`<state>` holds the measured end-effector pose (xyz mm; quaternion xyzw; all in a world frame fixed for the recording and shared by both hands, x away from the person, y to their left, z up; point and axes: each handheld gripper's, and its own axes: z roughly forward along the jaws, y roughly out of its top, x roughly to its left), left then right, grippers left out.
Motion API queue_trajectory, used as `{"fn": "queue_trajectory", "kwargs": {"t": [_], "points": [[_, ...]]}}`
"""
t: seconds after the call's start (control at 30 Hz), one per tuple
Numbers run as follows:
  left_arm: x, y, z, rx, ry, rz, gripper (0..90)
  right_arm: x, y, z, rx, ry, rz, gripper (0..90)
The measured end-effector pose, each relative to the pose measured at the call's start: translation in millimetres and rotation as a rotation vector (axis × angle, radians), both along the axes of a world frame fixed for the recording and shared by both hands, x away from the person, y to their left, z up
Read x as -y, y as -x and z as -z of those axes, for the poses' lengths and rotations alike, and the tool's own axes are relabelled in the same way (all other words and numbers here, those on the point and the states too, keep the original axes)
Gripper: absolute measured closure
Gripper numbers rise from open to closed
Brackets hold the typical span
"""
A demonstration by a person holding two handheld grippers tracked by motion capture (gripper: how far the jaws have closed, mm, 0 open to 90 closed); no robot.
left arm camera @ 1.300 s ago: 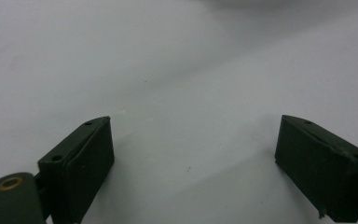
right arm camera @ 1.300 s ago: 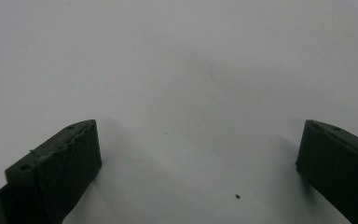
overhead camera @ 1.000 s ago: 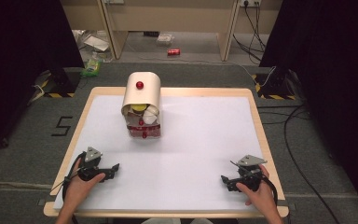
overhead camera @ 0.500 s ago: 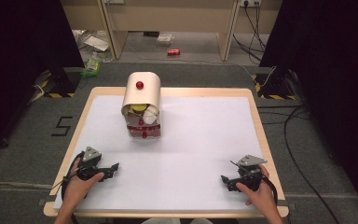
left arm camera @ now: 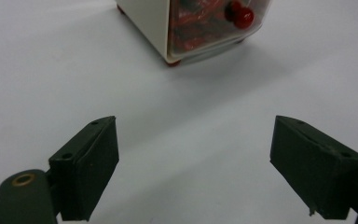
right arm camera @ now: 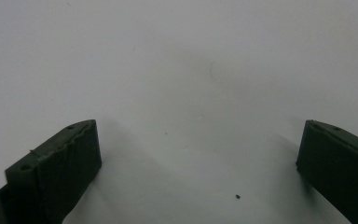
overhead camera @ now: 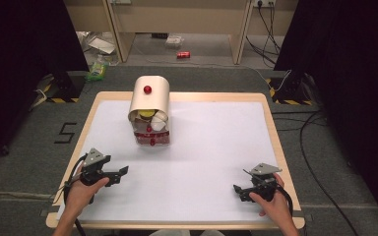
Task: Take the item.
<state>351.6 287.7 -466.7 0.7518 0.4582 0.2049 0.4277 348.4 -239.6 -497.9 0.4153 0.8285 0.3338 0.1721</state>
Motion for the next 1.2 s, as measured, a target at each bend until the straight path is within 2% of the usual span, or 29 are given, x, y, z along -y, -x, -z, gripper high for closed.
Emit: {"fn": "queue_trajectory", "kwargs": {"t": [0.2, 0.4, 0.47, 0.57, 0.97, 1.2], "points": [[6.8, -4.8, -20.3, 0.049, 0.005, 0.015, 15.2, 0.0, 0.0, 0.0, 0.0, 0.0, 0.0, 0.2], [15.6, -14.2, -37.0, 0.082, -0.01, 0.045, 15.2, 0.0, 0.0, 0.0, -0.001, 0.0, 0.0, 0.2], [19.0, -17.1, -41.5, 0.079, 0.014, 0.061, 15.2, 0.0, 0.0, 0.0, -0.001, 0.0, 0.0, 0.2], [22.6, -19.5, -46.3, 0.088, 0.016, 0.076, 15.3, 0.2, -0.1, 0.0, 0.0, 0.001, -0.001, 0.2], [47.3, -35.3, -73.7, 0.136, -0.024, 0.133, 15.5, 0.1, -0.1, 0.0, -0.001, 0.0, -0.001, 0.2], [53.0, -41.8, -81.7, 0.149, -0.038, 0.147, 15.8, 0.2, -0.1, 0.0, -0.001, 0.0, -0.001, 0.2]]}}
